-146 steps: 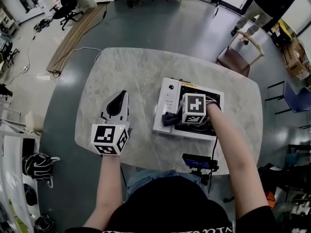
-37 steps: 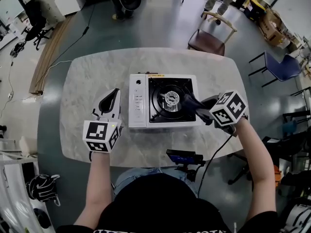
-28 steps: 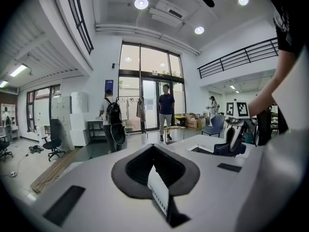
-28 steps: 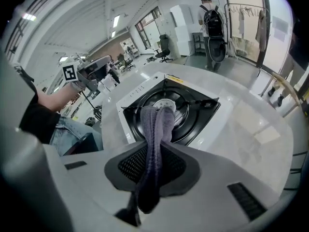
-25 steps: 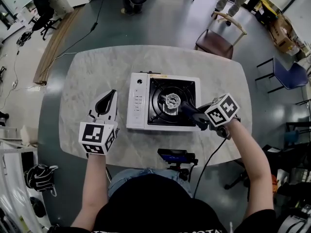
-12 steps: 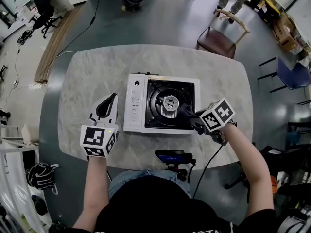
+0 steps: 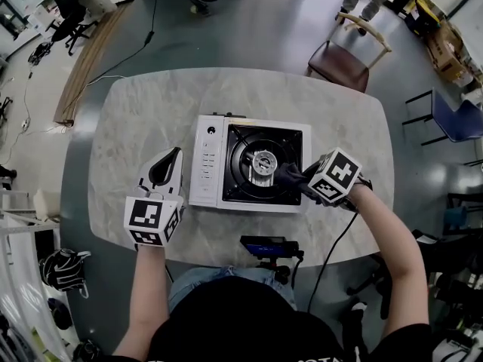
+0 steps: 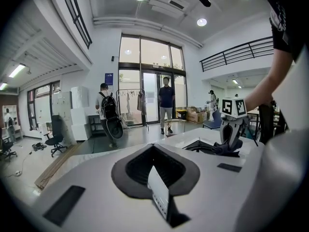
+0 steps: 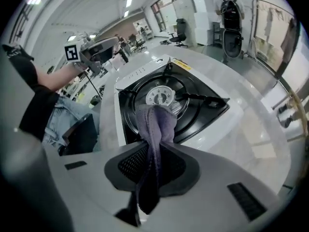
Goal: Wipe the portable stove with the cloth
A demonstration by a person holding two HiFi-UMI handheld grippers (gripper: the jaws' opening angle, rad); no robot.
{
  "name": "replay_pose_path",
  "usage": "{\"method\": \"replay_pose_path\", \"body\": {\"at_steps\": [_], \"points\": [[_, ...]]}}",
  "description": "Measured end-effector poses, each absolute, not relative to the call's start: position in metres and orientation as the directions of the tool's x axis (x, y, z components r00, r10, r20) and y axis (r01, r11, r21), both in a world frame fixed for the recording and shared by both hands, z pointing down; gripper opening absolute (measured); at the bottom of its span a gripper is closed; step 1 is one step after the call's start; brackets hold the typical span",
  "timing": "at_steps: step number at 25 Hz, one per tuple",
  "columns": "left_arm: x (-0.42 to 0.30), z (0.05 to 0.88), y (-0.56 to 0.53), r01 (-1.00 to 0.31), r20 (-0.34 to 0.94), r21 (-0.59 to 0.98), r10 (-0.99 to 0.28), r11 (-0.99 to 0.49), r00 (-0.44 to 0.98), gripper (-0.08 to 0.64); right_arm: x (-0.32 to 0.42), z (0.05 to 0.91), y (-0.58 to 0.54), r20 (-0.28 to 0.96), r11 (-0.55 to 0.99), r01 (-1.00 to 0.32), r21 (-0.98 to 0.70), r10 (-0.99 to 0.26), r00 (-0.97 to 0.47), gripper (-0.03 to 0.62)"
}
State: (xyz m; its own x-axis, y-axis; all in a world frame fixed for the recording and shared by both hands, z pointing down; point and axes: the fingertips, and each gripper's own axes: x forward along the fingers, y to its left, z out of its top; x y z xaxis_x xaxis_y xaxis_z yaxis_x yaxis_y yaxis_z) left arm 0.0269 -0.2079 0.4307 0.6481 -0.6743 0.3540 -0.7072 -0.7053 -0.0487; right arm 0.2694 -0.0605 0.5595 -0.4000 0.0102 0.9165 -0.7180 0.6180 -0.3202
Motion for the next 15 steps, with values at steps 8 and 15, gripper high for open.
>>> {"method": "replay_pose_path", "body": {"at_steps": [8, 15], "points": [[0.011, 0.439, -0.205, -0.731, 0.393, -0.058, -0.688, -0.680, 0.610, 0.011, 0.297, 0.563, -0.101, 0.967, 0.880, -0.444, -0.170, 0.062, -0.246, 0.071], [-0.002, 0.442, -0.202, -0.755, 0.405, -0.067, -0.710, -0.652, 0.577, 0.011, 0.310, 0.565, -0.129, 0.998, 0.995, -0.096, -0.019, 0.013, -0.069, 0.071]]}}
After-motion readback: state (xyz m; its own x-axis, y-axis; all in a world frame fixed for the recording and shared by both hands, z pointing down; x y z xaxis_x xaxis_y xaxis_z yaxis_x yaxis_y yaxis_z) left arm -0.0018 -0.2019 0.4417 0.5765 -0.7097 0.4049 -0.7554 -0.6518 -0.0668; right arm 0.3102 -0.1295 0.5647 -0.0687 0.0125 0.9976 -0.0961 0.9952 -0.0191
